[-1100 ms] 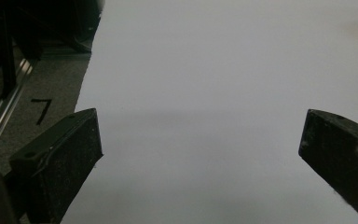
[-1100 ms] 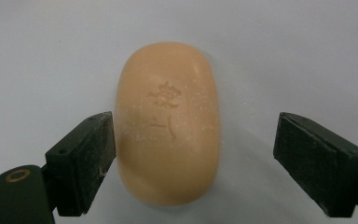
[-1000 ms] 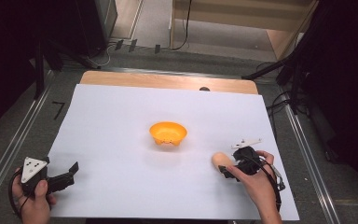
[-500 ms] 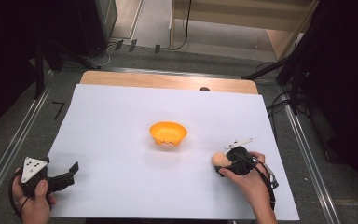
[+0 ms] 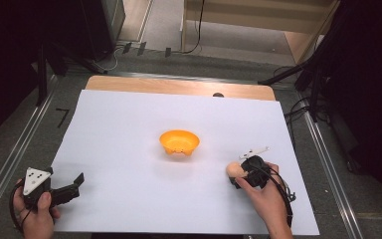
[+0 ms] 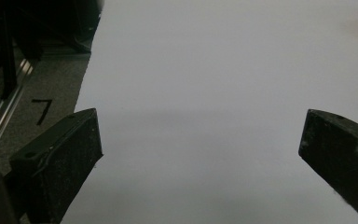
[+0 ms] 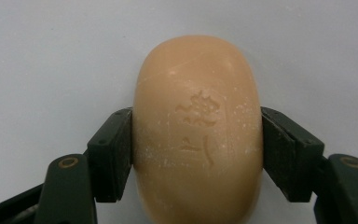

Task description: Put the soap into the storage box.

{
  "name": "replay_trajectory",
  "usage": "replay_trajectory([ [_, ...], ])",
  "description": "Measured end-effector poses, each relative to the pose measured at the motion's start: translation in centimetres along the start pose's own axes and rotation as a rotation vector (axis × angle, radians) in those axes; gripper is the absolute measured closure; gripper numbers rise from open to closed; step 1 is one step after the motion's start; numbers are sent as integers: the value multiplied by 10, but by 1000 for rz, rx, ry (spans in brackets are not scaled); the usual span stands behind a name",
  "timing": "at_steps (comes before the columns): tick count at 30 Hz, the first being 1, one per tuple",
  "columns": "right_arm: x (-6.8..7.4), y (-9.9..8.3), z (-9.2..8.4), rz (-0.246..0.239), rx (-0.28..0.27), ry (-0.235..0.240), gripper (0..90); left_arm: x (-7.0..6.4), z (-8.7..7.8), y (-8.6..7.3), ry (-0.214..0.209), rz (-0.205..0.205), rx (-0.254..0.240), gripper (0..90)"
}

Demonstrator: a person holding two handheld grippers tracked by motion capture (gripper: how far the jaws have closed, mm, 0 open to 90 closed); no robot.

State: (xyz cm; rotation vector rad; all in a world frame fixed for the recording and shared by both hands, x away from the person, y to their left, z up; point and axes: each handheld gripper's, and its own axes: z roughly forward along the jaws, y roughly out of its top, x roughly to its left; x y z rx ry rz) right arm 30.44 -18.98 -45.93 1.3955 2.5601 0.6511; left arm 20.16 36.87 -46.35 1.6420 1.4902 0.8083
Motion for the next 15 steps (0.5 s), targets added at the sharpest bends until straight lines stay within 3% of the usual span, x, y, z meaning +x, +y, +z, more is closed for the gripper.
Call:
replay_trajectory([
  [7, 4, 4, 1, 13, 29, -39, 326, 0, 0, 0, 0, 1, 4, 0],
  [15, 3, 5, 1, -4, 36, -28, 331, 0, 1, 0, 4, 2, 9, 0],
])
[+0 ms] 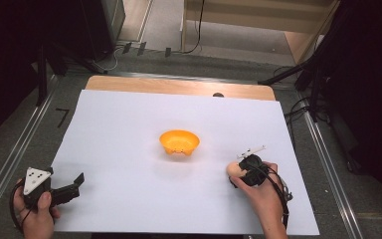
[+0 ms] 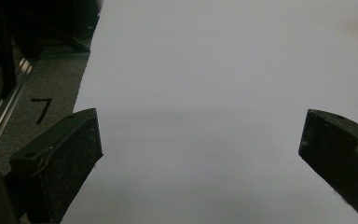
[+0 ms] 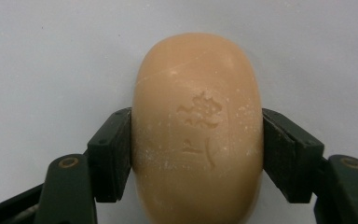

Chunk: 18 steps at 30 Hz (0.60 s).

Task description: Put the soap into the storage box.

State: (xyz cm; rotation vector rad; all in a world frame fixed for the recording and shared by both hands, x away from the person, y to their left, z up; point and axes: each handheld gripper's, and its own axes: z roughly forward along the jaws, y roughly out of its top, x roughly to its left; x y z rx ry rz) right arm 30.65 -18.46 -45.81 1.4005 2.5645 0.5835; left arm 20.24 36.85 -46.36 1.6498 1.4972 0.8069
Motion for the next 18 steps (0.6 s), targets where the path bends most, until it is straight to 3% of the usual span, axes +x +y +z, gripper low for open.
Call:
replay_trajectory([
  [10, -4, 5, -4, -79, 4, 10, 333, 0, -1, 0, -2, -2, -9, 0],
  [11, -6, 8, -7, -108, -5, 17, 333, 0, -1, 0, -2, -2, -7, 0],
  [18, -10, 20, -16, -166, -40, 46, 333, 0, -1, 0, -3, -3, -8, 0],
])
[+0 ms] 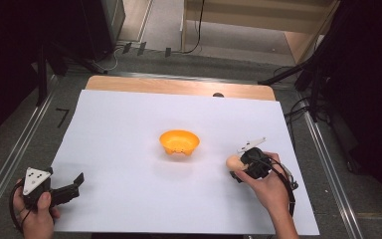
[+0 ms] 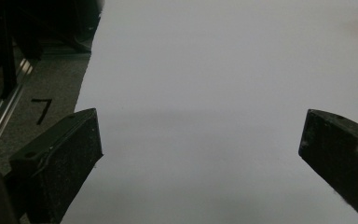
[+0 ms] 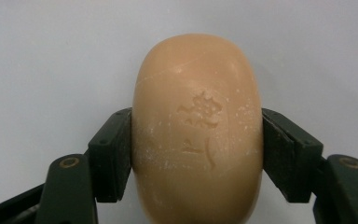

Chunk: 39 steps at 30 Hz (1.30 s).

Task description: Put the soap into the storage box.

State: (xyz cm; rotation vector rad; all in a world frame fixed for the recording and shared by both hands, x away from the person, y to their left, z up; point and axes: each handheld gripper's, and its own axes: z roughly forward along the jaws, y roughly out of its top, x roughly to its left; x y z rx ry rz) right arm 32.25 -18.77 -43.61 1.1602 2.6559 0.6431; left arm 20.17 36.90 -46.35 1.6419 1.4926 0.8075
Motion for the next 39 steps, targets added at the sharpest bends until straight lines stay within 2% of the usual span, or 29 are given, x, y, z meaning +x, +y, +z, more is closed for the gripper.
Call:
replay_trajectory([
  [4, 1, 10, -2, -40, -15, 4, 333, 0, 0, 0, 1, 0, 1, 0],
  [10, -2, 23, -6, -88, -48, 35, 333, 0, 0, 0, -3, -1, 1, 0],
  [13, -2, 31, -7, -142, -62, 32, 333, 0, 0, 0, -2, -1, 2, 0],
  [16, 1, 38, -9, -174, -76, 39, 333, 1, 0, 0, -2, -4, 2, 0],
  [20, 2, 51, -13, -230, -107, 73, 333, 0, 0, 0, -3, -2, 3, 0],
  [23, 1, 56, -13, -249, -110, 84, 333, 0, 0, 0, -2, -2, 6, 0],
  [26, -1, 63, -12, -290, -118, 91, 333, 1, 0, 0, -2, -2, 7, 0],
  [27, -2, 68, -10, -326, -130, 96, 333, 1, 0, 0, -3, -2, 6, 0],
  [28, -2, 68, -10, -326, -130, 96, 333, 1, 0, 0, -4, -2, 6, 0],
  [32, 2, 79, -8, -386, -141, 117, 333, 1, 0, 0, -3, -2, 6, 0],
  [34, 3, 81, -8, -391, -139, 127, 333, 1, 0, 0, -4, -2, 6, 0],
  [39, 6, 93, -7, -437, -143, 138, 333, 1, 0, 0, -5, -2, 6, 0],
])
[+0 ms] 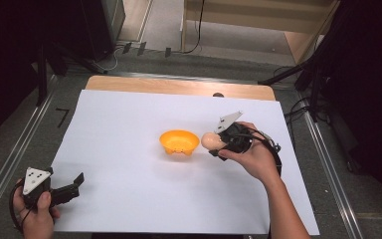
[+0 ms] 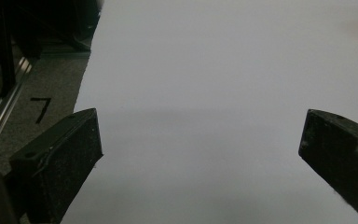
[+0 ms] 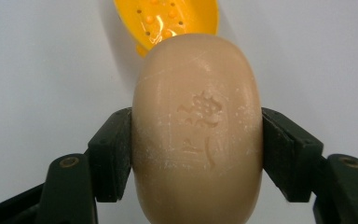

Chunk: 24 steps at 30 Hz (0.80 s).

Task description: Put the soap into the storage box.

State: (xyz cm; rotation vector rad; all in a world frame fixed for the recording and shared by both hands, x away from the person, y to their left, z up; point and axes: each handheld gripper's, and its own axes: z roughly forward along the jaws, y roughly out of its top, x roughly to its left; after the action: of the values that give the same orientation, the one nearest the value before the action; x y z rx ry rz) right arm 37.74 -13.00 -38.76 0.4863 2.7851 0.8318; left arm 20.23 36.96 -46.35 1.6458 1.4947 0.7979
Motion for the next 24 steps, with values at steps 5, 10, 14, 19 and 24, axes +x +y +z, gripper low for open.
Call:
replay_trajectory([
  [5, -3, 12, 1, -29, -13, 19, 333, 0, 0, 0, 0, 0, 1, 0],
  [10, -4, 20, 4, -60, -18, 32, 333, 0, 0, 0, 0, -2, 0, 0],
  [14, -4, 29, 7, -110, -14, 46, 333, 0, 0, 0, 0, -2, 0, 0],
  [19, -5, 39, 14, -138, -8, 60, 333, 0, 0, 0, -1, -4, 0, 0],
  [24, -6, 47, 22, -161, -7, 73, 332, 0, 0, 0, -1, -5, -1, 0],
])
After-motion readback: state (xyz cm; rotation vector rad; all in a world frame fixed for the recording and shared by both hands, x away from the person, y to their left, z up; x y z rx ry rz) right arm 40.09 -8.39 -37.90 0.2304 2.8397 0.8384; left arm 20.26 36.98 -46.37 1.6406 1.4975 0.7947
